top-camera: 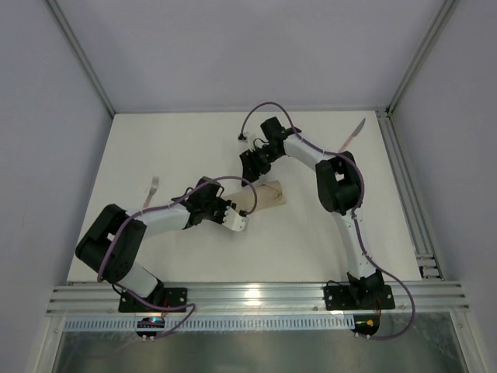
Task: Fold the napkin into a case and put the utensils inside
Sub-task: Pick up the smaller rectangle-folded napkin from the center of the board.
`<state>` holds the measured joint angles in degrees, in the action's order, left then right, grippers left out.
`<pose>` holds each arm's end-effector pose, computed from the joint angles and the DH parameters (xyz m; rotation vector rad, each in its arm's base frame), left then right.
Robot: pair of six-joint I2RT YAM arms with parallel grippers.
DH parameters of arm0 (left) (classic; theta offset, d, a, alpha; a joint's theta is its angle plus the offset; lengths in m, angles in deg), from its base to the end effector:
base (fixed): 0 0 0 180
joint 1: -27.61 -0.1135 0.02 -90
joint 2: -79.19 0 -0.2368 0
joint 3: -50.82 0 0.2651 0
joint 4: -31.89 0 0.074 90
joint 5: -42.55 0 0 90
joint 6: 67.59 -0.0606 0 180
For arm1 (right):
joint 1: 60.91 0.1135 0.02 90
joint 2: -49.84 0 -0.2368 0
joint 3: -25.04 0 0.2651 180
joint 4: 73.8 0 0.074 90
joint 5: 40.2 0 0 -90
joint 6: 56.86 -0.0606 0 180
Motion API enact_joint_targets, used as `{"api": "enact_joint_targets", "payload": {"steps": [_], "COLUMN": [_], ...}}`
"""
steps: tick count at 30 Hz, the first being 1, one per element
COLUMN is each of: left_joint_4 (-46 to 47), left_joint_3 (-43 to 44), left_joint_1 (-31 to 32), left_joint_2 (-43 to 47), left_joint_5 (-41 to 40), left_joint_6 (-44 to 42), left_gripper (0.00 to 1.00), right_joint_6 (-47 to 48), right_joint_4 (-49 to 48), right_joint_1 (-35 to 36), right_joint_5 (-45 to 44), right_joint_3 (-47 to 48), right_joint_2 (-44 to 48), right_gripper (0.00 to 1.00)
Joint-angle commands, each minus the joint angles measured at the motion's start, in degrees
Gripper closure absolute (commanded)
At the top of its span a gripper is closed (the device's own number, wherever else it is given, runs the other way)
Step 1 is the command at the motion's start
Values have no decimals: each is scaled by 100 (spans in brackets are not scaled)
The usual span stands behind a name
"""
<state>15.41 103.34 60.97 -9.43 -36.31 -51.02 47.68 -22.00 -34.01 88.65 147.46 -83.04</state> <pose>0.2521 -0.1800 0.0880 2.0264 1.4039 0.0601 0.4271 0.2593 0.1316 -1.1200 2.3275 0.9706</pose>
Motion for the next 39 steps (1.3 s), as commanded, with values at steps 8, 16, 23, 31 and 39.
{"api": "enact_joint_targets", "payload": {"steps": [8, 16, 23, 31, 39], "left_joint_4": [-214, -100, -29, -152, -21], "left_joint_3": [-297, -244, -261, -253, -429], "left_joint_1": [-23, -23, -23, -32, -67], "left_joint_2": [-208, -217, -147, -59, -41], "left_joint_5": [-164, -129, -85, 73, 117], "left_joint_6": [-708, -541, -365, -102, -189], "left_gripper": [70, 71, 70, 70, 70], "right_joint_6": [865, 648, -82, -1207, -3711], "right_joint_4": [1761, 2017, 974, -311, -3484], "right_joint_1": [44, 132, 307, 343, 369], "right_joint_5": [1186, 1126, 1045, 826, 747], "right_joint_3": [571, 440, -816, -1423, -3137], "right_joint_2": [-871, -1179, -811, -652, 43], "right_gripper": [31, 39, 46, 52, 44]}}
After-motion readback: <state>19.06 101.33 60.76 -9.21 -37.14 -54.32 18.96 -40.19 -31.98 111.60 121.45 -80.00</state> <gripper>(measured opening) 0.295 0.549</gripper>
